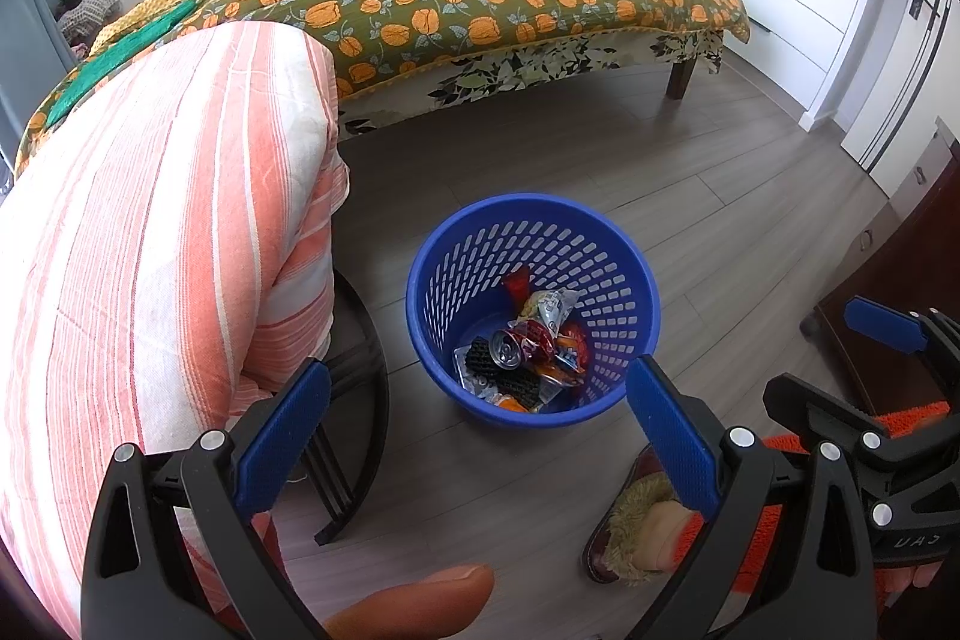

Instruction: Collect trash

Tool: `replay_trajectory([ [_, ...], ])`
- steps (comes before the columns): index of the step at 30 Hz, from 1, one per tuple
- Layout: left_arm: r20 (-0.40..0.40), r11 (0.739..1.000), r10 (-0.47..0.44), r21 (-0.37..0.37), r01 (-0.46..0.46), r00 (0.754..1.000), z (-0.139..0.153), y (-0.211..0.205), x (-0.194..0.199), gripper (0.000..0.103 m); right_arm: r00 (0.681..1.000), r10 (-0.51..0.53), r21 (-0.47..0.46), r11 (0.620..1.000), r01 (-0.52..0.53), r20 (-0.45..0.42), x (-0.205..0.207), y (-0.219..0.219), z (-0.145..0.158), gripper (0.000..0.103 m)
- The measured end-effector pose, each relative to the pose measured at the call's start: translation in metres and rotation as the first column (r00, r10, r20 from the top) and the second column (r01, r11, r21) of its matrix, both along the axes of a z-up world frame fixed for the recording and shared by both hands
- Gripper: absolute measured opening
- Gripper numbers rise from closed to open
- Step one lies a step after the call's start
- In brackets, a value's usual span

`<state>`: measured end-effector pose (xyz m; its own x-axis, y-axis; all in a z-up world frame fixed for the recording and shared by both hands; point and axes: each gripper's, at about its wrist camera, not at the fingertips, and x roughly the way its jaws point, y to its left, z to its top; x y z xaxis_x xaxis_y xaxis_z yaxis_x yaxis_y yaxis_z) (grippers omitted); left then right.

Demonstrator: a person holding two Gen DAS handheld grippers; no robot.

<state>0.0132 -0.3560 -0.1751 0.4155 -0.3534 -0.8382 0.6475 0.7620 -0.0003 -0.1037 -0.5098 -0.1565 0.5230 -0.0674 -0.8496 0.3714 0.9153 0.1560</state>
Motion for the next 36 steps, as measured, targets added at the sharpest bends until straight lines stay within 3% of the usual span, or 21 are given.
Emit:
replay_trajectory([
  [36, 0.013, 1.000, 0.007, 0.007, -0.007, 1.000, 0.0053, -0.0031, -0.0047, 0.098, 1.000, -0.009, 0.003, 1.000, 0.009, -0.003, -0.0014, -0.0018, -0.0022, 0.099],
])
